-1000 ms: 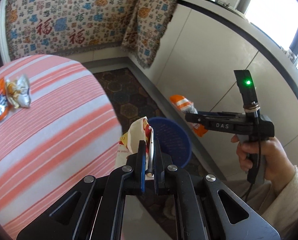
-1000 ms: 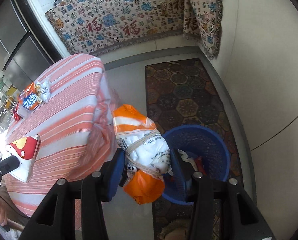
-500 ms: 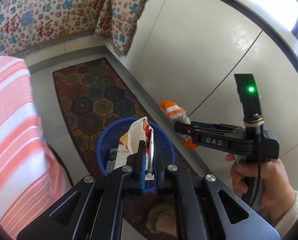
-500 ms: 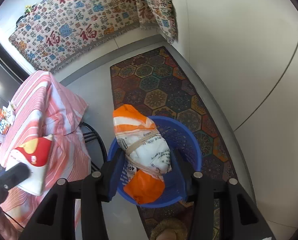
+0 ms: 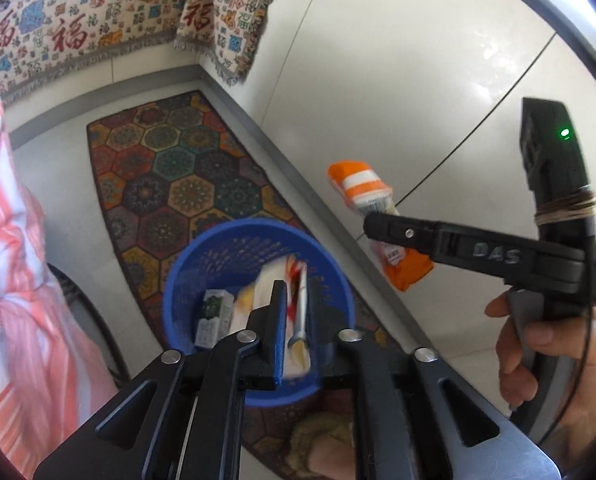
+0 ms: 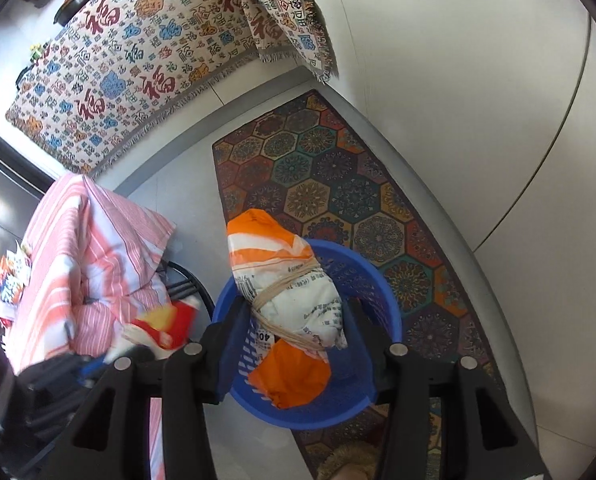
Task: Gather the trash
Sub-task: 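Carry napkin and snack bag over the blue wastebasket and open both grippers, then move both open grippers back over the table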
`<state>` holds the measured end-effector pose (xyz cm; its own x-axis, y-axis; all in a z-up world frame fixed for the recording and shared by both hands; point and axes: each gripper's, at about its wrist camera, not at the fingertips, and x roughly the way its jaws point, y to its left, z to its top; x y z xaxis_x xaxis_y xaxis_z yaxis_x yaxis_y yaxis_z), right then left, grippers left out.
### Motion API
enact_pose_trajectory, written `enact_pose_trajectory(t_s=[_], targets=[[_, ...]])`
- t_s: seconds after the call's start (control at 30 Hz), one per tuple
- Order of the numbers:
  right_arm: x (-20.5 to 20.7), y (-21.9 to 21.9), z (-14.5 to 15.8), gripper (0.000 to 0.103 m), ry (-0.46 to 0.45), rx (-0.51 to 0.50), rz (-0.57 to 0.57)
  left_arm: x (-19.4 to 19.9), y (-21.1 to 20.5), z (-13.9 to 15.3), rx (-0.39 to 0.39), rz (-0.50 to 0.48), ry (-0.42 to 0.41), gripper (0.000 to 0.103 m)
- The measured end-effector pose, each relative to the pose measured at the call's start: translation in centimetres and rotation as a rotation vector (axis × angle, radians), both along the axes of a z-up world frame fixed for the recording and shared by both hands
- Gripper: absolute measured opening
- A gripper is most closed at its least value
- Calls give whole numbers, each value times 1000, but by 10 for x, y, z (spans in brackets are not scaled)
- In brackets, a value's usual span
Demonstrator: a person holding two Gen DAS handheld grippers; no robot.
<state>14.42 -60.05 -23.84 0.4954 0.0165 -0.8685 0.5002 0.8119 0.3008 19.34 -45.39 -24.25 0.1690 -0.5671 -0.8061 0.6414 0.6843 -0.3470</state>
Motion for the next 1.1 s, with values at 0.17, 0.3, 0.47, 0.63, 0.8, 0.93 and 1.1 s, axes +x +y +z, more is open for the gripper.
enact_pose_trajectory(t_s=[0.17, 0.3, 0.47, 0.63, 0.8, 0.93, 1.1], targets=[[3, -1, 2, 68, -7, 5, -2, 2, 3, -7, -8, 44, 11, 69], [-3, -3, 16, 68, -41, -65, -24, -3, 23, 12, -32, 68, 3, 71], [-4, 7, 42, 68, -98, -184, -26, -28, 74, 53, -11, 88, -117, 84], [8, 39, 67, 68, -165, -255, 36, -52, 147, 78, 40, 146, -194, 90], [28, 100, 86, 68, -211, -297, 172, -57, 229, 66, 172, 282, -259, 92], [41, 170, 95, 68, -265, -258, 297, -50, 297, 53, 232, 432, -242, 92], [53, 278, 85, 68, -278, -246, 542, -39, 361, 46, 272, 567, -244, 92]])
